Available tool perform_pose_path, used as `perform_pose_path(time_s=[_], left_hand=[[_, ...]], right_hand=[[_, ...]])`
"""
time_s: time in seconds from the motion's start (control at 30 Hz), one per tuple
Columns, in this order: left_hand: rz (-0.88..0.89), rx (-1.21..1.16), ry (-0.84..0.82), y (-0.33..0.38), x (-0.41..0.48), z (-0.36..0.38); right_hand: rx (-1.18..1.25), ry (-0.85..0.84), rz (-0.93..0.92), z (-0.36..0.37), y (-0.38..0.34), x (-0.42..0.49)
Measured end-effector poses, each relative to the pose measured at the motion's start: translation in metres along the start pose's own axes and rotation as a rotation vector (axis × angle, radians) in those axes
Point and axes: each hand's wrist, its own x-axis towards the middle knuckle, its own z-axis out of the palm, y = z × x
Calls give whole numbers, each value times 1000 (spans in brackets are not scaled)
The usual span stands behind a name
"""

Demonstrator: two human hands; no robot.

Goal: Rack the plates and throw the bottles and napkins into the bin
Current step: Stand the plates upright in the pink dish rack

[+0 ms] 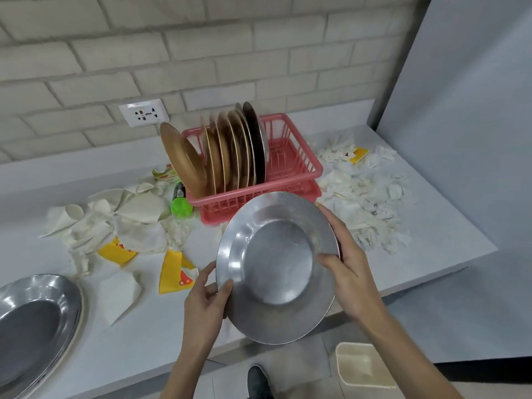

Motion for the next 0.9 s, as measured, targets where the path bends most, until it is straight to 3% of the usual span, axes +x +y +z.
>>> perform_pose_path(time_s=[0.27, 0.5, 0.6, 0.9], left_hand=[[136, 175, -231, 26, 69, 12], [445, 293, -233, 44, 117, 31], [585, 462, -219, 55, 130, 43], [626, 691, -206, 60, 158, 72]], right_hand=[[-126, 64, -85, -17, -37, 68], [-271, 259, -139, -54, -59, 116], [-334, 311, -171, -66, -61, 143], [-611, 221, -198, -64, -54, 237]])
